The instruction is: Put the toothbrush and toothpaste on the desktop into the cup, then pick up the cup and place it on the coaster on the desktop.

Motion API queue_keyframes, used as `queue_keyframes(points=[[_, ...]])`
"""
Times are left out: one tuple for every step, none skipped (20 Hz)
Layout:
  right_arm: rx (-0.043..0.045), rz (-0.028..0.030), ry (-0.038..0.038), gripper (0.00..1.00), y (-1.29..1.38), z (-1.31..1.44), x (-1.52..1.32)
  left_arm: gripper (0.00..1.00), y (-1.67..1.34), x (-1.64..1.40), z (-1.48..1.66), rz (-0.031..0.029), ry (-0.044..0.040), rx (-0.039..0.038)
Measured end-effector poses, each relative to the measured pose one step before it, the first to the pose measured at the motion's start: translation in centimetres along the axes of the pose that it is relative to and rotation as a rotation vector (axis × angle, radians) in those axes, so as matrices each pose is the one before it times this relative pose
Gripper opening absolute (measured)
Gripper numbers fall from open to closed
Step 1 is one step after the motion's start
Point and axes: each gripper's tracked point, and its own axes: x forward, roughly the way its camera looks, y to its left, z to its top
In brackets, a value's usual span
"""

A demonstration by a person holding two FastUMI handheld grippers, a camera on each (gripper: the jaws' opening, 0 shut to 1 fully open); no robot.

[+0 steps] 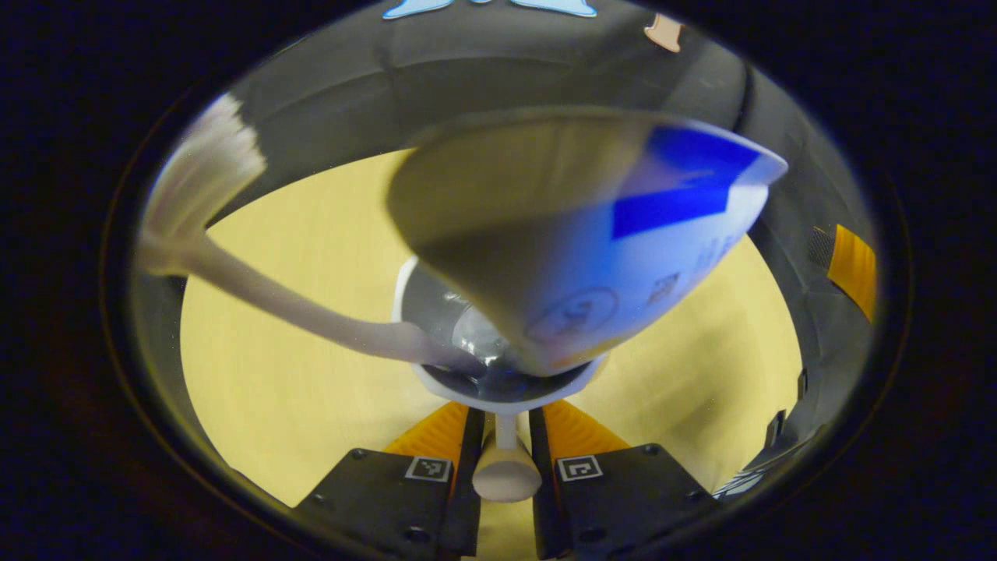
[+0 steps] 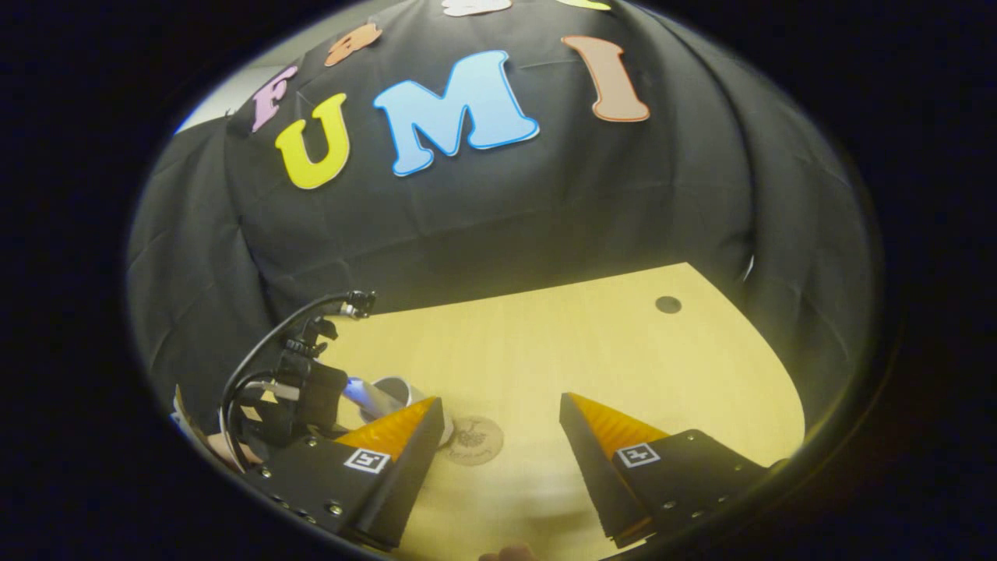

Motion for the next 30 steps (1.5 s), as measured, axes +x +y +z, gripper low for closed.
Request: queue_keyframes(points=[[0.01046, -0.00514, 0.00014, 0.86, -0.627, -0.086, -0.140, 0.35, -0.704, 0.525, -0.029, -0.00400, 0.01149, 0.01027], [0.01083, -0.00649, 0.00187, 0.86, -0.609, -0.059, -0.161, 0.35, -0.490, 0.359, -0.003, -0.00370, 0.00762, 0.00630], [0.01209, -0.00605, 0.00254, 0.86, -0.533, -0.085, -0.047, 0.35, -0.545, 0.482, -0.048, -0.00496, 0.00846, 0.00470], [0.01258, -0.00471, 0.00143, 0.89, -0.558, -0.001, -0.141, 0.35, -0.352, 0.472, -0.009, -0.00061, 0.01041, 0.00304], [0.01087, -0.00461, -0.00020, 0.89, -0.474, 0.000, -0.151, 0.35, -0.289, 0.549, -0.035, 0.00091, 0.01039, 0.00274], [0.00462, -0.00717, -0.00090, 0.89, -0.530, 0.059, -0.101, 0.35, -0.247, 0.529, -0.060, 0.00186, 0.01026, 0.00171], [-0.00055, -0.00809, -0.00061, 0.86, -0.507, -0.085, -0.107, 0.35, -0.201, 0.408, -0.177, 0.00216, 0.00934, 0.00174], [-0.00024, -0.00680, -0.00033, 0.89, -0.514, 0.067, -0.088, 0.35, -0.048, 0.428, -0.098, 0.00388, 0.01012, 0.00232], [0.00152, -0.00413, -0.00037, 0.89, -0.379, 0.002, -0.044, 0.35, -0.368, 0.233, -0.159, 0.00642, 0.00996, 0.00205], [0.00317, -0.00223, 0.00077, 0.89, -0.286, 0.113, -0.055, 0.35, -0.207, -0.137, 0.144, 0.01267, 0.00415, 0.00635], [0.00428, -0.00055, 0.00015, 0.89, -0.301, -0.039, -0.045, 0.35, -0.451, 0.054, 0.341, 0.00574, -0.00425, 0.00879], [0.00362, -0.00132, 0.00185, 0.89, -0.144, 0.071, -0.008, 0.40, 0.055, -0.033, 0.121, 0.00865, 0.00316, 0.00037], [0.00328, 0.00026, 0.00293, 0.89, -0.211, -0.134, -0.009, 0.40, -0.005, -0.137, 0.079, 0.00659, 0.00271, 0.00301], [0.00322, -0.00026, 0.00172, 0.89, -0.125, 0.005, -0.045, 0.40, 0.123, -0.188, -0.001, 0.00773, 0.00628, 0.00504], [0.00288, 0.00003, 0.00044, 0.89, -0.121, -0.034, 0.057, 0.35, 0.176, -0.233, -0.016, 0.00440, 0.00250, -0.00281], [0.00300, 0.00198, 0.00166, 0.89, -0.112, 0.070, -0.039, 0.35, 0.229, -0.215, -0.142, 0.00469, 0.00832, -0.00084], [0.00210, 0.00139, 0.00082, 0.89, -0.096, -0.068, -0.091, 0.36, 0.275, -0.413, -0.002, 0.00562, 0.00454, -0.00543], [0.00099, 0.00025, 0.00001, 0.89, -0.039, 0.014, -0.014, 0.37, 0.246, -0.403, 0.250, 0.00049, -0.00182, -0.00047], [0.00153, 0.00010, 0.00064, 0.89, -0.083, -0.003, -0.155, 0.38, 0.270, -0.640, 0.153, 0.00004, -0.00122, -0.00134], [0.00219, 0.00335, 0.00000, 0.89, 0.095, -0.014, -0.116, 0.43, 0.438, -0.718, 0.298, 0.00656, -0.00772, -0.00343], [-0.00087, 0.00300, -0.00033, 0.89, 0.102, -0.032, -0.133, 0.39, 0.126, -0.661, 0.362, -0.00975, -0.01340, -0.01158], [-0.00467, 0.00078, -0.00009, 0.89, 0.042, -0.029, -0.165, 0.53, 0.329, -0.720, 0.527, 0.00012, -0.02102, -0.01007], [-0.00966, -0.00157, -0.00267, 0.89, 0.018, -0.050, -0.221, 0.67, 0.217, -0.842, 0.565, -0.00618, -0.02116, -0.01103], [-0.01215, 0.00056, -0.00244, 0.89, 0.128, -0.045, -0.234, 0.82, 0.348, -0.949, 0.591, -0.00092, -0.02123, -0.00740], [-0.01135, 0.00363, -0.00194, 0.89, 0.180, -0.096, -0.283, 0.89, 0.511, -1.036, 0.698, 0.00459, -0.02673, -0.00517], [-0.01041, 0.00396, -0.00307, 0.89, 0.244, 0.054, -0.309, 0.89, 0.515, -1.141, 0.841, 0.00255, -0.03290, -0.00342], [-0.01102, 0.00568, -0.00346, 0.89, 0.273, -0.064, -0.320, 0.89, -1.526, 1.380, -2.046, 0.00230, -0.03387, -0.00325], [-0.01276, 0.00658, -0.00596, 0.89, 0.356, 0.079, -0.308, 0.89, 0.892, -1.852, 2.812, 0.00101, -0.03327, -0.00399], [-0.01463, 0.00635, -0.00742, 0.89, 0.399, 0.027, -0.345, 0.89, 0.001, -1.133, 0.384, 0.00600, -0.03848, -0.00701], [-0.01613, 0.01045, -0.00715, 0.89, 0.542, 0.046, -0.293, 0.89, 0.559, -0.872, 0.360, 0.00078, -0.03863, -0.00954]])
